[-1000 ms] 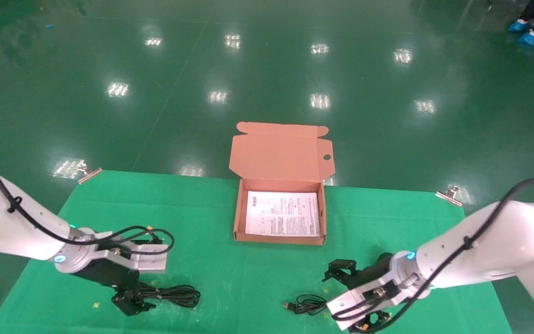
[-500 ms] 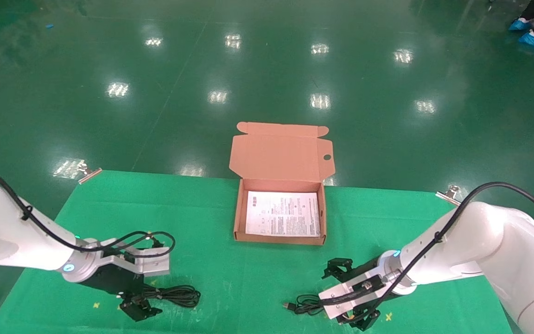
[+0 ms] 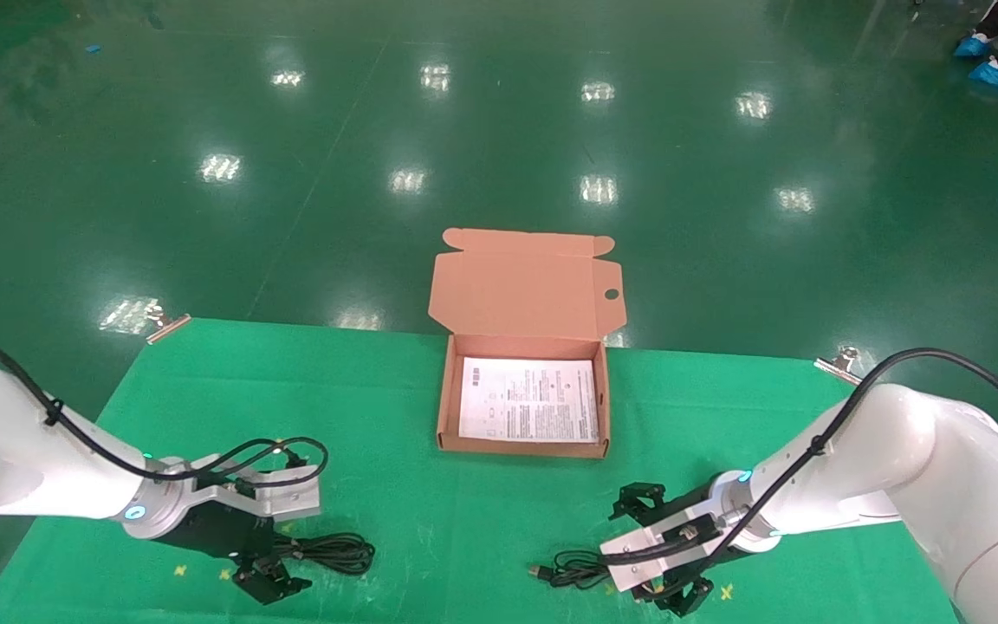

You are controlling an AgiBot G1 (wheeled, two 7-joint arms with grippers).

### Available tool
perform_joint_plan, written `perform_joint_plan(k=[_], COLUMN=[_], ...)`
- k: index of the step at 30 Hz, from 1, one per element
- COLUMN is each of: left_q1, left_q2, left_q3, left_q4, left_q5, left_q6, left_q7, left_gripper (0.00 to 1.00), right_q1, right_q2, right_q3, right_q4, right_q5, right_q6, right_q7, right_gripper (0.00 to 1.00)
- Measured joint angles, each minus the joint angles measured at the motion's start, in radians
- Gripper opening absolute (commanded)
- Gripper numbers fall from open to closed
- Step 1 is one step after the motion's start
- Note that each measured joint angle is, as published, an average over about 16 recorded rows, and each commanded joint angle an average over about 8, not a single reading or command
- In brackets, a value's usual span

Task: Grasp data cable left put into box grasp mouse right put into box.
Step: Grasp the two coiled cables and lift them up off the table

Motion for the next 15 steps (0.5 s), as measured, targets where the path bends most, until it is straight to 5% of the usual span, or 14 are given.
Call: perform_joint_plan(k=[15], left_q1=[0.000], left_q2=[-0.001], left_q3=[0.001], left_q4=[-0.006], left_q5=[0.001], left_q6=[0.001], left_q7=[0.000], left_gripper=[0.00], right_q1=[-0.001], right_q2=[0.002], right_q3=[0.001], right_q4=[0.005], right_q5=[0.001], right_q6=[-0.002], right_q7=[0.001], right_gripper=[0.00])
